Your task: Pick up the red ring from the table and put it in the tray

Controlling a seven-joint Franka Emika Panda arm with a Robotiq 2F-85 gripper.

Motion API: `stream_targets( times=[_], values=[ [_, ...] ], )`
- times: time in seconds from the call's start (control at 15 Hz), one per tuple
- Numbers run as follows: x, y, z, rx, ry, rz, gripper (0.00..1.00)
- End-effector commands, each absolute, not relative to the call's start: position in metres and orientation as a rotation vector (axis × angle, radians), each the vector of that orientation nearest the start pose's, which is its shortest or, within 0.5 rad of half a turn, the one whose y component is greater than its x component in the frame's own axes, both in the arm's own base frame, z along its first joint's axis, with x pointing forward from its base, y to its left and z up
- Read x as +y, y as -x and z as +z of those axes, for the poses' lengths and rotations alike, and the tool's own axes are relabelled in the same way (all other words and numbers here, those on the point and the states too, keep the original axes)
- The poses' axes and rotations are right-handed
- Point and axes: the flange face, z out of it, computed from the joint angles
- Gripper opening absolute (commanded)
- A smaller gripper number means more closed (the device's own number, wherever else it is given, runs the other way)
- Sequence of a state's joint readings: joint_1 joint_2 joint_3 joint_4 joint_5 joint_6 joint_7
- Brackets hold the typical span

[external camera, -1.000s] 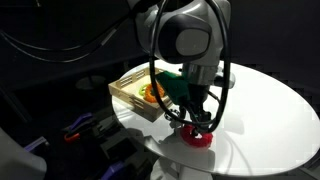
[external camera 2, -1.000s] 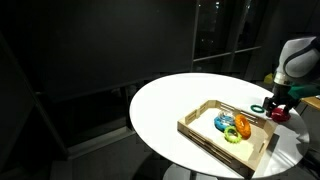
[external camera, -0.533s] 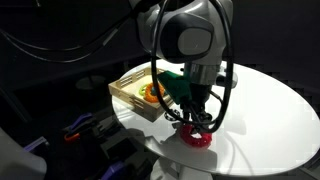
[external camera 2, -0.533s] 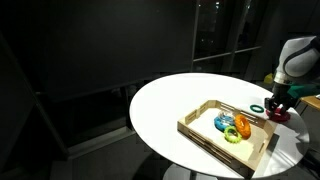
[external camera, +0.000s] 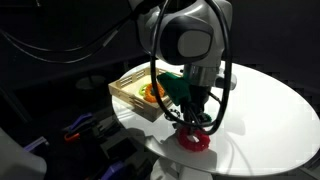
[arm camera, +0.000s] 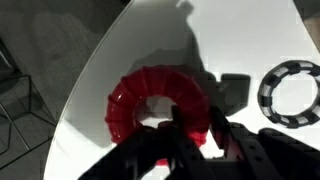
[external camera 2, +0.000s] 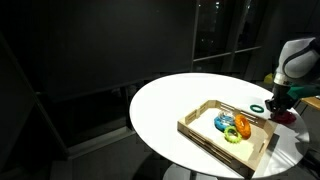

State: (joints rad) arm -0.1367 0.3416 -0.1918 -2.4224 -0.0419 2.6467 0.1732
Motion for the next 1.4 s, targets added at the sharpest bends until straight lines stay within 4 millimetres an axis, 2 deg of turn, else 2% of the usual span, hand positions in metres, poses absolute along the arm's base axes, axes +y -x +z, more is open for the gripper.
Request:
stream_targets(
  times=[0.0,0.2,0.47,0.8,1.07,1.33],
  values=[
    [-0.158,-0.456,0.175,0.755,3.118,0.171,0.1],
    [-0.153,-0.46,0.192,0.751,3.094,0.186,0.1],
    [-0.139,-0.47,0.228,0.754,3.056,0.199,0.1],
    [-0.103,-0.483,0.271,0.721,2.991,0.203,0.1],
    [-0.066,-0.495,0.287,0.681,2.95,0.213,0.1],
    [-0.03,-0.507,0.289,0.658,2.91,0.25,0.1]
  ],
)
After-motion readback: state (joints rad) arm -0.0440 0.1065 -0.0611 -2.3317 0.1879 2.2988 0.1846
